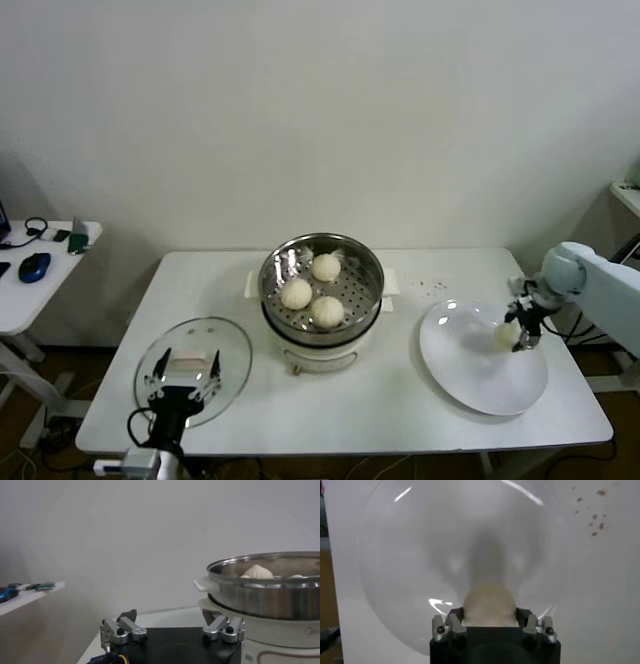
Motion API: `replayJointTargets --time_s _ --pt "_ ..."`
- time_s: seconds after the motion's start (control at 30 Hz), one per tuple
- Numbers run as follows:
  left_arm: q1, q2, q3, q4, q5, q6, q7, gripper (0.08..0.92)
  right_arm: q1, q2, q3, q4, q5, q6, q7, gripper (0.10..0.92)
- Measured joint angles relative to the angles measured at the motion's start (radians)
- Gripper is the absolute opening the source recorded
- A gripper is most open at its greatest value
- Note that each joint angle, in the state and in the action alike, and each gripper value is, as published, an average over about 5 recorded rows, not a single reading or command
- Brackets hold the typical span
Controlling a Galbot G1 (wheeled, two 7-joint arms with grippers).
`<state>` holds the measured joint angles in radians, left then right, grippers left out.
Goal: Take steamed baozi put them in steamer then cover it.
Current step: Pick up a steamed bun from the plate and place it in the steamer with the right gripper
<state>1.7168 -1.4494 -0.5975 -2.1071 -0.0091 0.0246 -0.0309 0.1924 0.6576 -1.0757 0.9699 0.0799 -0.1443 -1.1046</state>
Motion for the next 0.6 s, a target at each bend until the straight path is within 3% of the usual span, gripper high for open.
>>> replayJointTargets --time_s 0.6 --pt "-0.009 0.004 0.074 -0.012 0.012 -0.012 0.011 0.823 0.512 0.236 -0.422 0.084 0.585 -0.152 0.074 0.687"
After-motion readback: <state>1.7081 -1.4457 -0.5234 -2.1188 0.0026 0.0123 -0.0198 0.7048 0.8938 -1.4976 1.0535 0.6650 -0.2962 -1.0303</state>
